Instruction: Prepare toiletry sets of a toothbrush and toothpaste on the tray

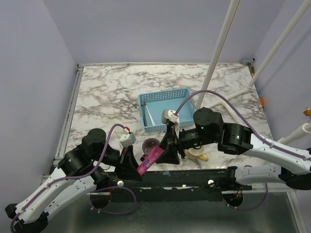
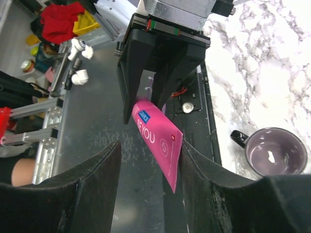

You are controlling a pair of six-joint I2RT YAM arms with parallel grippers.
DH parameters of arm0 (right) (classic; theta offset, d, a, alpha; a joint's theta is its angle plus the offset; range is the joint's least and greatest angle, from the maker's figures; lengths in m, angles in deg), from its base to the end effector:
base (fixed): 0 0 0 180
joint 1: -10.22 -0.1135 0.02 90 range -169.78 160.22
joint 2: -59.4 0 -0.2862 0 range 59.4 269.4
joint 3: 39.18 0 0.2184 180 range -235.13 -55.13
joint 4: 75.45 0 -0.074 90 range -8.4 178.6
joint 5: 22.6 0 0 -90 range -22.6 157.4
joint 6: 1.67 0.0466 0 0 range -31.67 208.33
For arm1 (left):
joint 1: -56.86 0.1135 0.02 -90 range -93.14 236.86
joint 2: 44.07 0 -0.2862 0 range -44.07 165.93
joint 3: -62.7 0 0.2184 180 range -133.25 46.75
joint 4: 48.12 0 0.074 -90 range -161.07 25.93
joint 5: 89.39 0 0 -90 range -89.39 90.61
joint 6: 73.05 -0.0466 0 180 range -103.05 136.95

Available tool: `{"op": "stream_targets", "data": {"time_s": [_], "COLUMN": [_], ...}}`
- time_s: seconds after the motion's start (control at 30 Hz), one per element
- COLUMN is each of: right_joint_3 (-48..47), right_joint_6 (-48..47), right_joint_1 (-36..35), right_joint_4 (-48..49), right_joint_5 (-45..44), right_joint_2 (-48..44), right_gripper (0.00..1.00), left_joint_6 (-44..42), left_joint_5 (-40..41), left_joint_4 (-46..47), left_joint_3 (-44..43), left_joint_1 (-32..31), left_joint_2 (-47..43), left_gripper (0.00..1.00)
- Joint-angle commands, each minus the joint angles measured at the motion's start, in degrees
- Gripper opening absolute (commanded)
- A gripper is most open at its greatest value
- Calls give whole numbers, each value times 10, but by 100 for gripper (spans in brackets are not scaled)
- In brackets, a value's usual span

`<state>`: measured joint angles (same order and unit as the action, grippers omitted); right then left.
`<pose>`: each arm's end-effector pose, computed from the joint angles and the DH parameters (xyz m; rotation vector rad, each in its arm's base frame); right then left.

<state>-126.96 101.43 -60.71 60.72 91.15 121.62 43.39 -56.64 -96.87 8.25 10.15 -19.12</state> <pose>0.0458 0.1899 0.4244 -1.2888 1.6760 1.3380 0.0018 -0.0591 0.3091 1.1303 1.8577 -1.7466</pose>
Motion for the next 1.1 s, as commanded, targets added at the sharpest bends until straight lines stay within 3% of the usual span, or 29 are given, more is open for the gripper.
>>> {"op": "stream_targets", "data": {"time_s": [0.0, 0.3, 0.5, 0.73, 0.77, 0.93, 1.07], "right_joint_3": [8, 16, 20, 33, 34, 34, 22], "right_joint_6": [11, 18, 20, 17, 18, 25, 34], "right_joint_1": [-4, -3, -4, -4, -4, -4, -4], "right_joint_4": [34, 50, 50, 52, 52, 30, 0], "right_joint_5": [47, 65, 80, 82, 77, 42, 17], "right_joint_2": [11, 20, 29, 33, 31, 22, 16], "right_gripper": [51, 28, 3, 1, 1, 1, 1], "left_joint_6": [-15, -17, -17, -20, -21, -24, -22], "left_joint_5": [-13, -7, -4, 20, 28, 59, 75], "left_joint_4": [7, 6, 4, -11, -15, -22, -15], "left_joint_3": [2, 2, 0, -10, -14, -26, -33], "left_joint_1": [-6, -12, -12, -12, -12, -12, -12], "left_joint_2": [-9, -9, -3, 7, 9, 14, 21], "left_gripper": [0, 0, 0, 0, 5, 47, 62]}}
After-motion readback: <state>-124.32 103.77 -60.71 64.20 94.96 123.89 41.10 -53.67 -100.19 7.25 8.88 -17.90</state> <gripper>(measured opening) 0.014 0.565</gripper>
